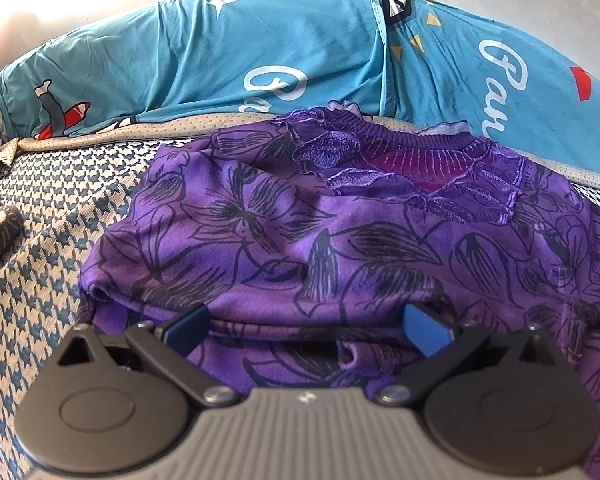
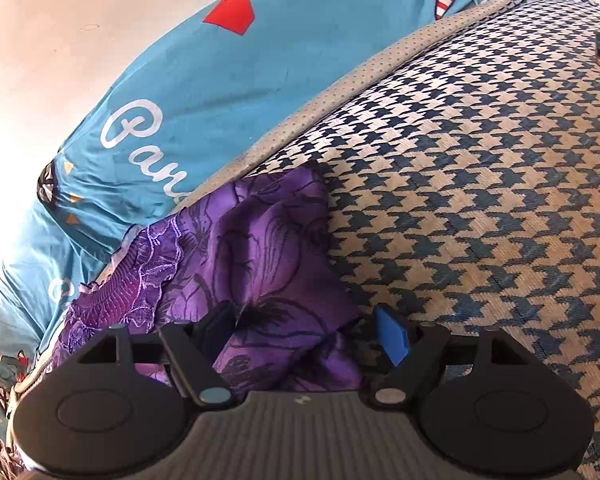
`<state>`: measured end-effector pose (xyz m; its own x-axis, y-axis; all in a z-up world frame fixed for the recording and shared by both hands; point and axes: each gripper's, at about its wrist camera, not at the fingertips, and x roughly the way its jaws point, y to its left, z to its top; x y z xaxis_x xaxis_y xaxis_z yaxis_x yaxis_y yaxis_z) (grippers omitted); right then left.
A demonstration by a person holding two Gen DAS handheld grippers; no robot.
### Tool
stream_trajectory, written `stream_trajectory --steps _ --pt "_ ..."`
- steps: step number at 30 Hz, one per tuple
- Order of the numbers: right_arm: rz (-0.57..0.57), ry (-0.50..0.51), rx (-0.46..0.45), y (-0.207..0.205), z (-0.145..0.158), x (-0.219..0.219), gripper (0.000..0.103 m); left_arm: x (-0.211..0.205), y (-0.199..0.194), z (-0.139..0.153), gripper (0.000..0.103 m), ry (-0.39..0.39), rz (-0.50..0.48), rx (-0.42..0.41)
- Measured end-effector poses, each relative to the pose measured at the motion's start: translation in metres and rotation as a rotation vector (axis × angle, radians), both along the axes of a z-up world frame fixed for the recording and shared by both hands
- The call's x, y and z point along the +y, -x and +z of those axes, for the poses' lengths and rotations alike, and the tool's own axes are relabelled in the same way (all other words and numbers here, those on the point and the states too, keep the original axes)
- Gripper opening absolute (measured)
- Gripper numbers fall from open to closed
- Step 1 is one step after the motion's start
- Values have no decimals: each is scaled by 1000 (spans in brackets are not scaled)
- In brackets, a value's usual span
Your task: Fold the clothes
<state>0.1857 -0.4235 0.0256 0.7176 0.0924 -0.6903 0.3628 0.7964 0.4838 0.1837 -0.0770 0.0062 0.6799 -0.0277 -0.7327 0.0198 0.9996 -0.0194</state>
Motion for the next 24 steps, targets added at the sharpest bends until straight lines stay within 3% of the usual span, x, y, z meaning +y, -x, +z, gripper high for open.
stream_trajectory --steps 2,3,4,7,11,15,17,21,24 --pt "7 17 2 -4 0 3 59 -3 2 2 103 5 -20 -2" --pt "7 29 2 -5 0 4 53 -6 5 5 103 10 -33 -14" --pt "6 41 3 -6 0 5 39 -8 7 8 103 16 -46 -27" --pt "16 10 -8 -7 -1 4 25 -13 9 13 103 29 -72 -58" --pt "1 -4 -8 -8 -2 2 26 -14 0 1 103 25 -44 -1" --pt "-8 -51 -23 -6 -5 -2 39 -21 -3 -11 103 -22 -56 23" --pt "0 -35 -24 -7 -5 0 39 -22 -2 -13 103 -27 -57 17" --pt "2 11 -19 -8 -2 5 26 -20 0 -9 103 -5 -55 10" --pt "8 11 -31 -7 0 6 22 -19 4 0 103 13 -60 -27"
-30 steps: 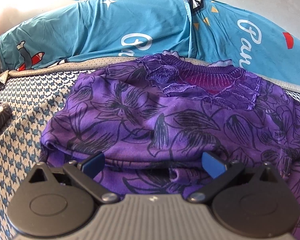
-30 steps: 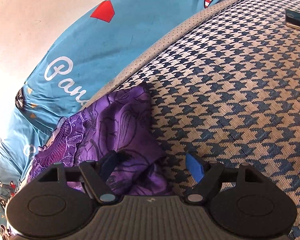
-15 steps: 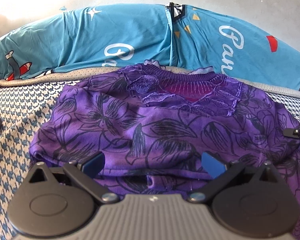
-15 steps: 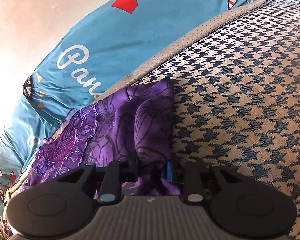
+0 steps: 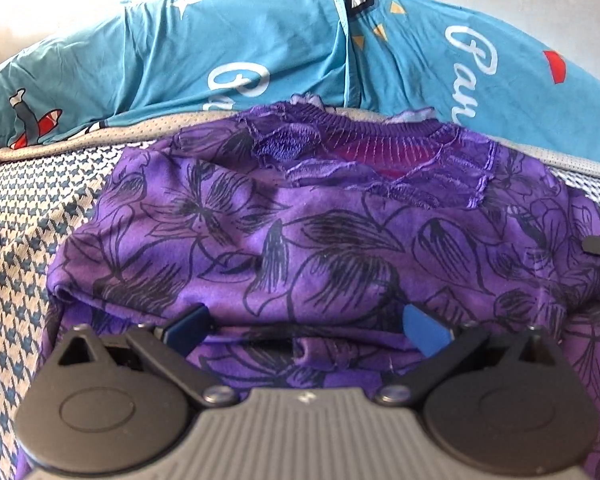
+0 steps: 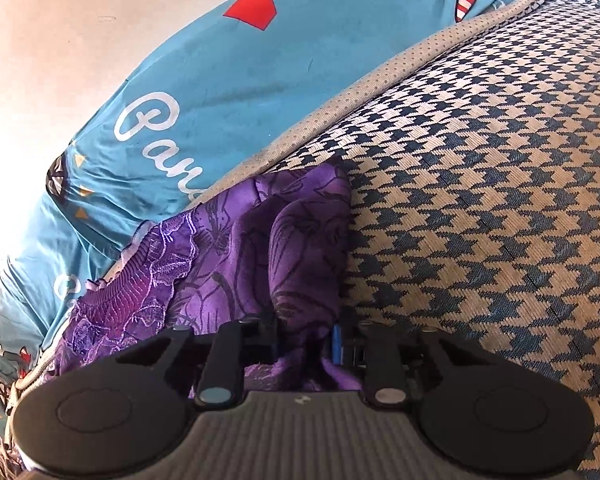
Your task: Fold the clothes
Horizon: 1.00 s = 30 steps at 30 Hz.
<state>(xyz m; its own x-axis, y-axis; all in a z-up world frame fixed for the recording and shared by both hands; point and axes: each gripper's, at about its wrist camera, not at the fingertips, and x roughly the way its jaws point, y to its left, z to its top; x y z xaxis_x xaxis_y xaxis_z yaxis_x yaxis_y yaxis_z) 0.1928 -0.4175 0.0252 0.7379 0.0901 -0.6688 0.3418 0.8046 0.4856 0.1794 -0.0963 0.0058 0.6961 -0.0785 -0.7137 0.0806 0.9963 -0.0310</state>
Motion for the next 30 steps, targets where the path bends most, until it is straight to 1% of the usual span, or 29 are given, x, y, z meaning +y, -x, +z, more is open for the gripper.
stream_trajectory --steps 3,4,6,8,9,11,12,14,16,18,20,22,24,26,30 --pt "11 14 -18 1 5 3 21 -1 6 12 103 26 -17 -64" --pt "16 21 -23 1 6 4 21 -2 6 11 103 25 -22 -63" --pt "12 15 -20 1 6 4 21 -6 1 4 103 16 -37 -27" --pt "6 7 -10 0 4 3 21 -11 -3 -6 103 -5 -44 5" --pt "5 5 0 0 3 2 22 -13 -3 -10 103 -17 -42 8" --pt "0 -4 15 -1 0 -1 27 -17 -2 -15 103 -39 -38 4" --pt "-5 -16 17 -1 -1 -2 28 -18 -2 -15 103 -44 -38 4" --pt "-9 -33 18 -1 -4 -4 33 -19 -2 -15 103 -55 -39 7" --pt "-2 -28 16 -1 -4 -3 35 -17 -2 -12 103 -34 -27 14" --pt "6 -7 19 -2 -3 -1 35 -15 1 -5 103 -22 -16 -7" --pt "3 -6 21 -2 -3 -1 35 -14 5 3 103 -24 -5 -59" --pt "-2 -4 25 -2 -3 -1 29 -14 4 7 103 -47 11 -85" --pt "1 3 24 -2 -3 -1 27 -14 -2 -1 103 -71 16 -38" --pt "7 15 21 -2 -2 1 25 -13 -7 -15 103 -64 7 18" --pt "15 26 8 -3 2 4 21 -11 -7 -16 103 -52 11 21"
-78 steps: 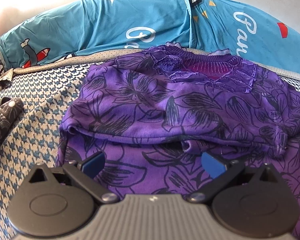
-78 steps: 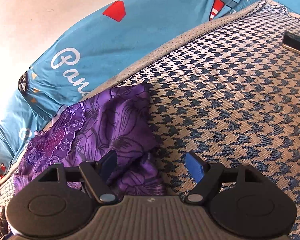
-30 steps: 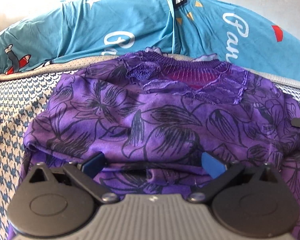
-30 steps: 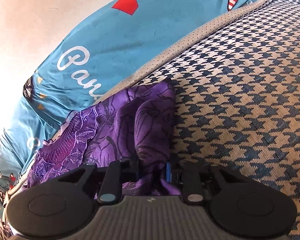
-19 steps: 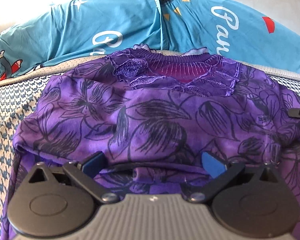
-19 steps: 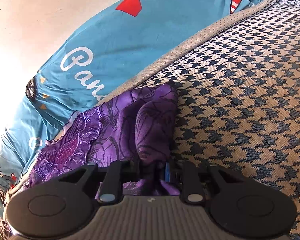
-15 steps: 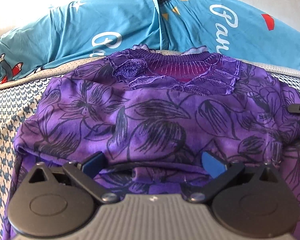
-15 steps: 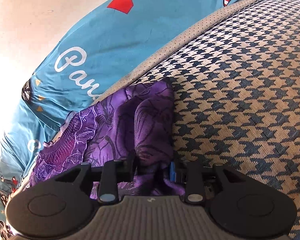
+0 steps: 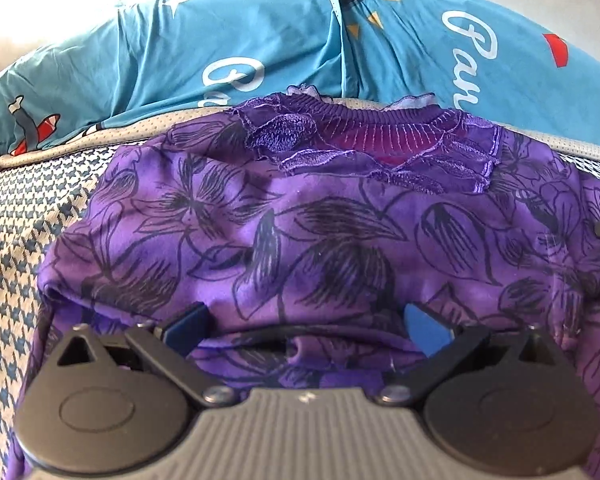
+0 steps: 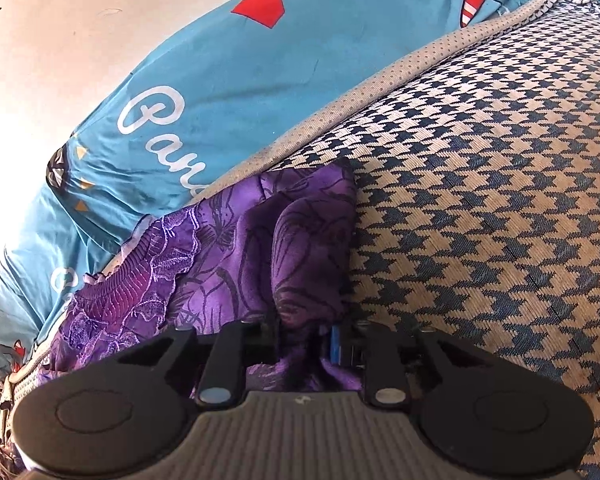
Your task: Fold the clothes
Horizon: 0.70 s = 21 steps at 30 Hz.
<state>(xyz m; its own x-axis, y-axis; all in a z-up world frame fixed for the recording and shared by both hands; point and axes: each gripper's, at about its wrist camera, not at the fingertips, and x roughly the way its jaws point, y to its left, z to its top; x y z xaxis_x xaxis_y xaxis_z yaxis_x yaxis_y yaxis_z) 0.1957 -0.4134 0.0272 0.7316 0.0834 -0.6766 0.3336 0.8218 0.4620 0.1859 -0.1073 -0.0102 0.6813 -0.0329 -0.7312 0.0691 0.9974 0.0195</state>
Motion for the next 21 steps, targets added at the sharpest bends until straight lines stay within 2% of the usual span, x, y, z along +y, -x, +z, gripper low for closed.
stream_trajectory --steps 4,9,13,17,21 --pt "19 11 -37 2 11 5 20 -3 4 0 103 -16 -3 12" --pt "47 -15 -112 5 29 14 20 4 8 7 103 27 5 35" --pt "80 -14 -156 7 40 27 20 8 15 12 103 7 -6 30" --pt "84 -28 -166 9 44 37 20 14 20 11 103 13 -11 17" --pt "95 -22 -184 9 50 50 20 21 22 15 103 54 5 4"
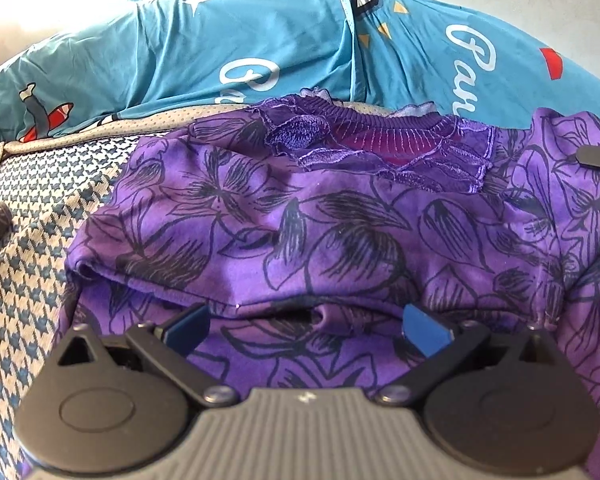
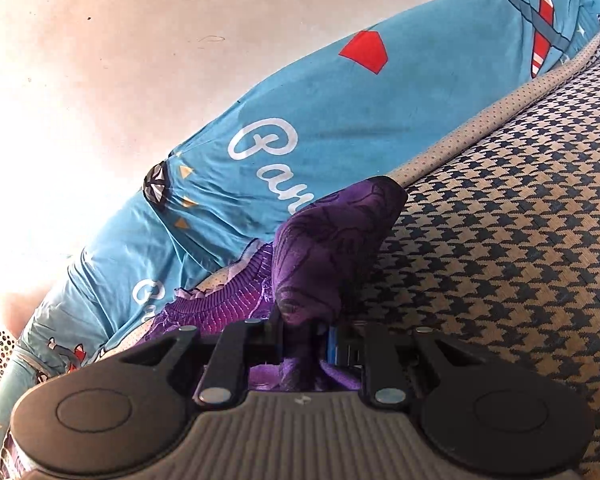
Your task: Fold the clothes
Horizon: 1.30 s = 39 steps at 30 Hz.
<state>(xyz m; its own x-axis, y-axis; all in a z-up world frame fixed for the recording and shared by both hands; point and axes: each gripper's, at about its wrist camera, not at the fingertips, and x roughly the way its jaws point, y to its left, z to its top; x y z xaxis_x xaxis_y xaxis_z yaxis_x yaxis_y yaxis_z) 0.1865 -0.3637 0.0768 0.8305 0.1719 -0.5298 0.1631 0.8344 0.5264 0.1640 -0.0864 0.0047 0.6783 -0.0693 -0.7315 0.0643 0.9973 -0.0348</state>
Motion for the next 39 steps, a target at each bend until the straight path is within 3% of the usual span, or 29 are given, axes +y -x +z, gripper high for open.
stream_trajectory --steps 3,9,13,18,27,39 --pt "9 -7 -10 1 4 8 20 4 2 6 103 20 -1 8" --pt "36 -10 -29 1 9 28 20 19 5 4 103 -26 55 60" --pt "43 -6 -28 0 9 41 20 39 5 0 103 8 91 110" --pt "77 17 -42 -4 13 67 20 58 8 6 103 21 120 93" --pt "207 103 -93 -11 25 134 20 105 13 22 103 116 221 75" --pt "327 185 -148 -27 17 215 19 166 35 26 103 85 290 39"
